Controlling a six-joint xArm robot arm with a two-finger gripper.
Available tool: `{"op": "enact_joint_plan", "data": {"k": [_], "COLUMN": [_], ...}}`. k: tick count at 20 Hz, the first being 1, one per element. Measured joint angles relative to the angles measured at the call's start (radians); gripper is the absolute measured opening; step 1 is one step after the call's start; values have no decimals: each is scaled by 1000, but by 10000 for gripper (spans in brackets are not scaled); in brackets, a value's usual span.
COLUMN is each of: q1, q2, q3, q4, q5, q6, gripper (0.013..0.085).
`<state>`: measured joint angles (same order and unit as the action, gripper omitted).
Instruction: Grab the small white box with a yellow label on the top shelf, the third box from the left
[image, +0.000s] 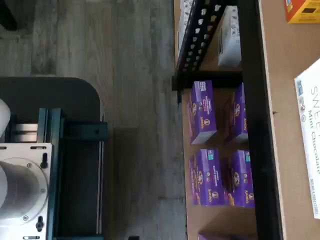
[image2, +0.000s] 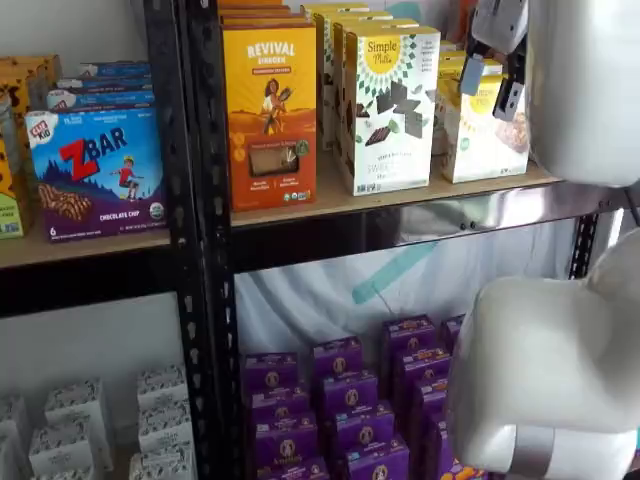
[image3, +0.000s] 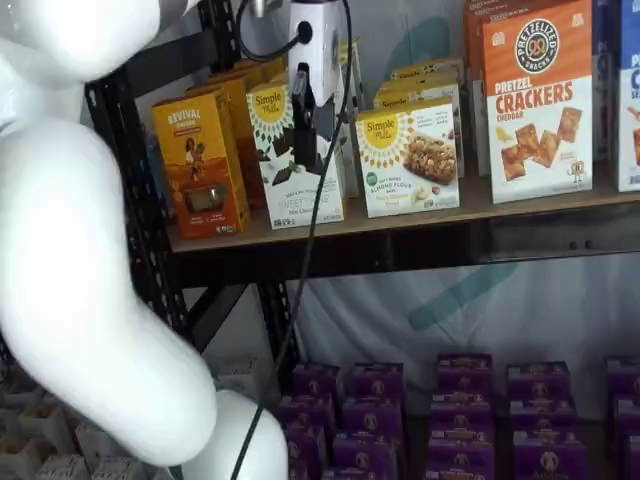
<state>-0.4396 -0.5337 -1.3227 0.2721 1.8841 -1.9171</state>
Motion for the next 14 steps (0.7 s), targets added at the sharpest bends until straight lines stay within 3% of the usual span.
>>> {"op": "enact_joint_plan", "data": {"k": [4,8,14], "q1": [14,-3,-45], "q2": [84,106,106], "q3": [-122,-165,-178], "q4": [-42,-29,28], "q5": [147,177,155], "q6": [6,0,-13], "gripper": [850,850,850]}}
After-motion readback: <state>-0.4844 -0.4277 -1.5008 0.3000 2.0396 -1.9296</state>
